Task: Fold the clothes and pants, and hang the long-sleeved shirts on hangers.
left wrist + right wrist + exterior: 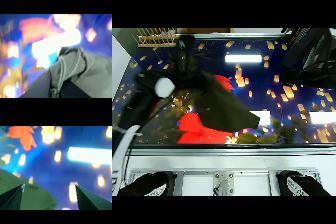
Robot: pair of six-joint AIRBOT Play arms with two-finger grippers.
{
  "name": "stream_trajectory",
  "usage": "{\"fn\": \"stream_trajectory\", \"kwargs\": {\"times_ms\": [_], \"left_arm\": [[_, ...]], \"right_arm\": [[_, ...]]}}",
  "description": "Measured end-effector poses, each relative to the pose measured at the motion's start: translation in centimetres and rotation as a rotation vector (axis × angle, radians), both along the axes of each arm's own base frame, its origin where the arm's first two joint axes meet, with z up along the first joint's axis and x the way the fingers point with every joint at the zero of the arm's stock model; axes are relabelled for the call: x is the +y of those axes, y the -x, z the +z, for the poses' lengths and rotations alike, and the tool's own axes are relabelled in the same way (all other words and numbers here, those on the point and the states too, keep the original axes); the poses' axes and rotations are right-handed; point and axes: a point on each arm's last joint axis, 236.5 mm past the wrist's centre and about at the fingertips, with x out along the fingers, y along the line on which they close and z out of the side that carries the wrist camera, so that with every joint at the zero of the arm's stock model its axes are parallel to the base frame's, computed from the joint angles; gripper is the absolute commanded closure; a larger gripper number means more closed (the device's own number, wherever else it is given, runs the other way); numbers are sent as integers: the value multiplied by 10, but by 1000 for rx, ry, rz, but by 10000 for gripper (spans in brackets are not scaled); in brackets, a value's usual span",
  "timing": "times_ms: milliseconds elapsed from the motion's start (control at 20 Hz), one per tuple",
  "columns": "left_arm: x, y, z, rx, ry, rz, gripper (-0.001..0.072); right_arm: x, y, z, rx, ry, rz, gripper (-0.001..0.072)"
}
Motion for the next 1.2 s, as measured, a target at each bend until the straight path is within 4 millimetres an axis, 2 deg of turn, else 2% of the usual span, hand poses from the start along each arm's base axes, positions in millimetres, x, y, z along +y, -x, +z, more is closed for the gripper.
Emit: {"fn": "stream_trajectory", "kwargs": {"times_ms": [100, 150, 200, 300, 400, 550, 700, 850, 900, 950, 1000, 1050, 1200], "left_arm": [[26, -3, -64, 139, -46, 72, 678], [37, -2, -88, 201, -55, 105, 678], [49, -3, -106, 258, -54, 142, 678], [71, -3, -129, 352, -31, 216, 678], [83, -8, -136, 400, 27, 272, 677], [95, -18, -134, 418, 93, 329, 677], [99, -24, -130, 421, 126, 348, 678], [101, -23, -131, 429, 134, 356, 678], [101, -23, -131, 434, 137, 356, 677], [101, -22, -131, 436, 137, 354, 678], [101, -22, -130, 439, 137, 353, 678], [101, -21, -129, 441, 134, 348, 678], [98, -9, -113, 437, 130, 321, 678]], "right_arm": [[1, -3, -32, 87, -26, -3, 4], [2, -3, -51, 138, -37, -2, 4], [3, 0, -74, 199, -46, -3, 4], [6, 12, -121, 322, -68, -6, 4], [13, 30, -168, 442, -105, -13, 4], [28, 57, -227, 585, -158, -18, 4], [53, 76, -264, 674, -177, 24, 4], [77, 84, -287, 710, -177, 64, 8], [84, 84, -291, 709, -181, 71, 145], [89, 82, -293, 696, -181, 74, 446], [91, 78, -295, 685, -175, 74, 694], [92, 73, -295, 670, -173, 75, 688], [86, 34, -271, 562, -165, 66, 690]]}}
